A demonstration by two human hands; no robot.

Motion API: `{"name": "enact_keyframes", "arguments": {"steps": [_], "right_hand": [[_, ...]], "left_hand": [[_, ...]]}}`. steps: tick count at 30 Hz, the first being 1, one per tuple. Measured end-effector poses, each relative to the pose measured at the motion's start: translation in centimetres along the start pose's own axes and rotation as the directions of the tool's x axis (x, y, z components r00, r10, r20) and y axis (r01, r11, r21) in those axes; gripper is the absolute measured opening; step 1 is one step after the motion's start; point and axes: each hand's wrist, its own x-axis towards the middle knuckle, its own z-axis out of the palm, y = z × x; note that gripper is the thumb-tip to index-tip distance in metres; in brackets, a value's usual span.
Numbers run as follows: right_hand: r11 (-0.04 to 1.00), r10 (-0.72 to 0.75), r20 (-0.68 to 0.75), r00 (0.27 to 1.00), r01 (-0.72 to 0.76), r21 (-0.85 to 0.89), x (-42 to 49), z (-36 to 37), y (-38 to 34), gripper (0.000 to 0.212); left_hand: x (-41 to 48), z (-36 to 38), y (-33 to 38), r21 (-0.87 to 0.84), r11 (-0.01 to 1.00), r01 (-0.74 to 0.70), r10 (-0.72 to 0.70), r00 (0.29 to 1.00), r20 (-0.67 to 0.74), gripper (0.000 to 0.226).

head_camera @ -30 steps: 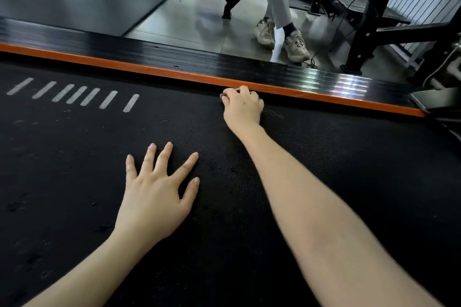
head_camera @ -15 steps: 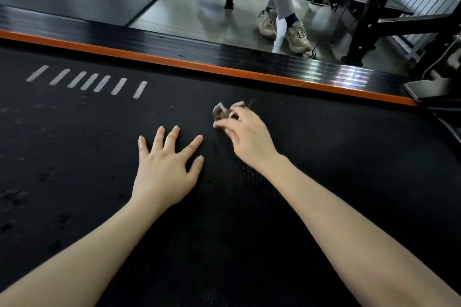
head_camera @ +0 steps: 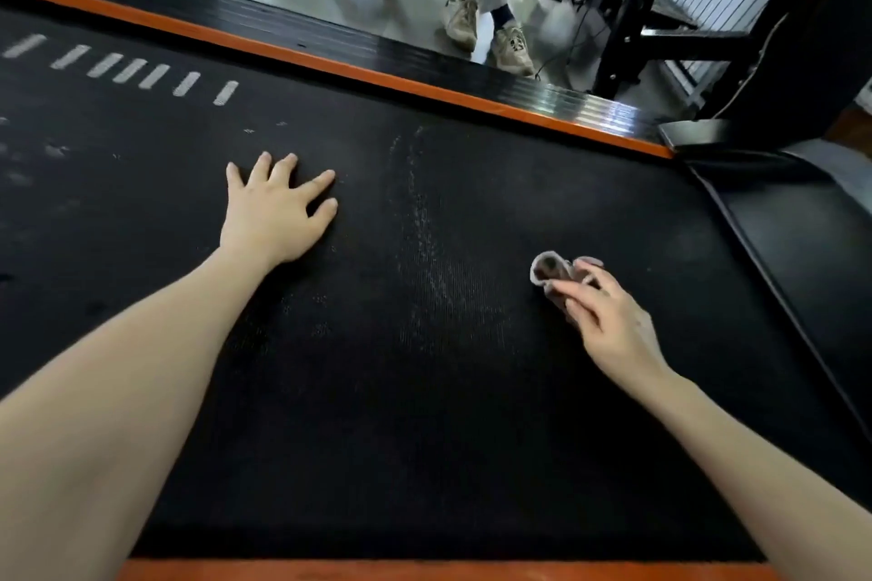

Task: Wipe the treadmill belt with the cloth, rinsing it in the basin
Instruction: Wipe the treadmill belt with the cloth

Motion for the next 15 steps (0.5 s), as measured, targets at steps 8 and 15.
{"name": "enact_keyframes", "arguments": {"steps": [8,15], "right_hand": [[0.903,-0.404,0.185,0.896,0.359,0.234,-8.3,3.0,-12.1,0.034],[0.842,-0.505,0.168,0.847,0.441,0.310,-8.1,3.5,-11.7,0.033]], "left_hand": [[-3.2,-1.1,0.9,-0.022,1.000,0.008,-0.006,0.996,0.088,0.055],[-5.6,-2.2,1.1,-0.046,0.999,0.019,-0.014,0.994,0.108,0.051]]}}
